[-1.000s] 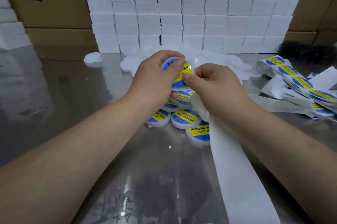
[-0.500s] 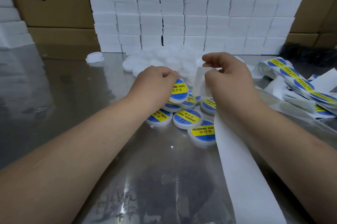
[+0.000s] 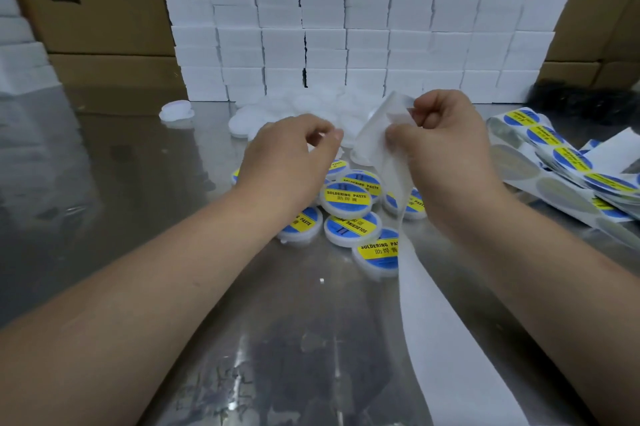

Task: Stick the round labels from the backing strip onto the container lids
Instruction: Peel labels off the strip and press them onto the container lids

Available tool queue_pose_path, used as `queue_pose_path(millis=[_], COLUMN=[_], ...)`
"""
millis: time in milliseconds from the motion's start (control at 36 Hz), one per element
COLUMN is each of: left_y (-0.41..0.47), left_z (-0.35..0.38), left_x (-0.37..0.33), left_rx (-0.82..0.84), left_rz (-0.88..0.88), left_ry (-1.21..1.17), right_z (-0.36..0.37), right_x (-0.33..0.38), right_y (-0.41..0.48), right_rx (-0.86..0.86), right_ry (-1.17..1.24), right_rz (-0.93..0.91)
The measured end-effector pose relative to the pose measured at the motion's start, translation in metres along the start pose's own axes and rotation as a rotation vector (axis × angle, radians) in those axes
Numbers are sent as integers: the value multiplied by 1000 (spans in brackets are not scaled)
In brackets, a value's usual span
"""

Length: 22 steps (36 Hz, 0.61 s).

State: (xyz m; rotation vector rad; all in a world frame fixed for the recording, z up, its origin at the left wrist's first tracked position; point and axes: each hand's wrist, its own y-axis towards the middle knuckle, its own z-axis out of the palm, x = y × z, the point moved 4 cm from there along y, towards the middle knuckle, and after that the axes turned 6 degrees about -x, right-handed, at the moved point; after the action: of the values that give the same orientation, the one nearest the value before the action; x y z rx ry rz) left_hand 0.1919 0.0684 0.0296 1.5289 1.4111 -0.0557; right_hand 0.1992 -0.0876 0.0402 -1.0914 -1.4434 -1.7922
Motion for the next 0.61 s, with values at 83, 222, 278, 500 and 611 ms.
queue_pose_path(millis=[83,222,278,500,611], left_y=[-4,-7,-6,-2,-3], left_z=[4,8,6,3,4], left_x=[-7,-12,-13,-11,-13], left_rx=[84,149,119,103,148], left_rz=[-70,-129,-140,-179,-184], left_ry=[-294,-446,-504,-692,-661], right_z=[3,8,12,12,5], right_x=[-2,-1,-1,-3,-2], right_y=[-4,-10,-12,-9,-7], right_rx=[28,104,168,127,10], right_ry=[-7,-3,-21,86,89], right_rz=[19,47,80,212,228])
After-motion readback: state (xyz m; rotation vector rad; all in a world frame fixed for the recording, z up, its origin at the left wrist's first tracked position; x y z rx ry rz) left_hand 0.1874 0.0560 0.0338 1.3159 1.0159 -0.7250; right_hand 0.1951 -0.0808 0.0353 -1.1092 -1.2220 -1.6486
